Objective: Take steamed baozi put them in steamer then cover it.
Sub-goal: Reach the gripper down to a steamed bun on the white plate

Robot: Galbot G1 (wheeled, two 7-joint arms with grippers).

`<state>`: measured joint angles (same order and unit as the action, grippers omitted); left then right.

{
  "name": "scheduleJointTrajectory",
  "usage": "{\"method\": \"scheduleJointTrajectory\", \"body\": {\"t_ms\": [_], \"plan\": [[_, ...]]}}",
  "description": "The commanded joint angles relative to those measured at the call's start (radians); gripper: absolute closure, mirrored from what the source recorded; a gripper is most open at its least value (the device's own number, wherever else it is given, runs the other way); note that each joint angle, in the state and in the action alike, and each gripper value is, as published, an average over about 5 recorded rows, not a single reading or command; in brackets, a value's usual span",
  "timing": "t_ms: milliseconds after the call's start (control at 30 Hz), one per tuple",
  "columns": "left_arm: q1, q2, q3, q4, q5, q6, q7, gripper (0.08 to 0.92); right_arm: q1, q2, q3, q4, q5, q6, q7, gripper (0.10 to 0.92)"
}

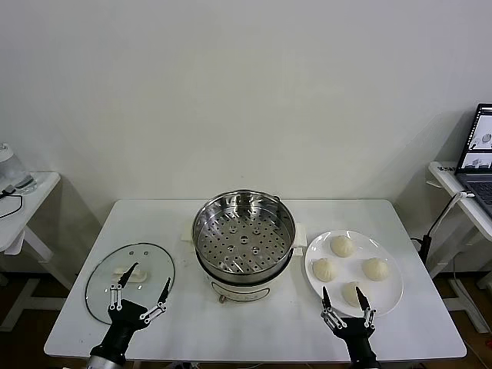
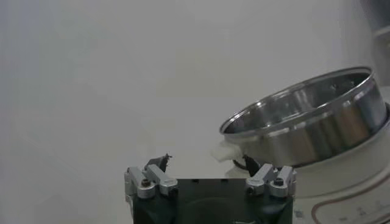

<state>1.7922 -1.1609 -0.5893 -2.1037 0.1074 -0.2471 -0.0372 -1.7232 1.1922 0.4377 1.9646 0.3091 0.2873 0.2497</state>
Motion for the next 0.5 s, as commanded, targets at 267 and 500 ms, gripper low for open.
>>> {"method": "scheduleJointTrajectory", "body": {"t_ms": [267, 500], "plan": [[0.006, -0.002, 0.003, -0.047, 0.012, -0.010, -0.012, 0.177, 0.352, -0.174, 0.089, -0.061, 0.176, -0.209, 0.093, 0.203], [0.008, -0.014, 0.008, -0.054, 0.022, -0.013, -0.016, 0.177, 0.798, -0.360, -0.125, -0.332, 0.376, -0.261, 0.073, 0.203]]}}
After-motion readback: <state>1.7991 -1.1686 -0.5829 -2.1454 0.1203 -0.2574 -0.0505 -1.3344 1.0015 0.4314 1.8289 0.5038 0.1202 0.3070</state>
